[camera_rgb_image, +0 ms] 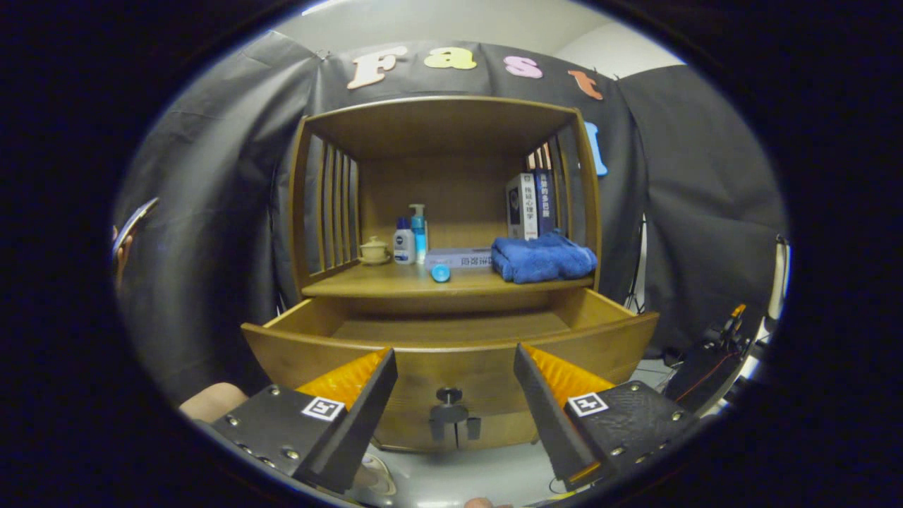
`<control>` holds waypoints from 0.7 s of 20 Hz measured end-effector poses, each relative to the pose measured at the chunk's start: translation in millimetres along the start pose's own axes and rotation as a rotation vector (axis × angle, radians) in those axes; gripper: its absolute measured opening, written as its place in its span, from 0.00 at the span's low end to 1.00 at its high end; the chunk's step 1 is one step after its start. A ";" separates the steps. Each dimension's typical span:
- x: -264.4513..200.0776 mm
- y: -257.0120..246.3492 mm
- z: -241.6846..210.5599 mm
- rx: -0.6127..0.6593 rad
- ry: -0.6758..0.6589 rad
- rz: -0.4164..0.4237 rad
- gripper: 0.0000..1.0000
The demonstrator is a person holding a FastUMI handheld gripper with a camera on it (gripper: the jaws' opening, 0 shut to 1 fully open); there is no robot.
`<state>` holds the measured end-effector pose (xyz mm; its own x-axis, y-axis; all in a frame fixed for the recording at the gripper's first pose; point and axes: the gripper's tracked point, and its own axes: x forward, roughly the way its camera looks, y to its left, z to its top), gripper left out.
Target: Pull open the drawer, take out the items inside it, and place them on the countertop above the cabinet.
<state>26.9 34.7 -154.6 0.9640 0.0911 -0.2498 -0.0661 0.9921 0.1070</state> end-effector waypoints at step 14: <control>37.1 3.9 -39.2 -0.038 0.069 -0.042 0.99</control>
<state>52.3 45.3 -201.1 0.9462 0.0534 -0.3193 -0.0364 0.9976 0.0590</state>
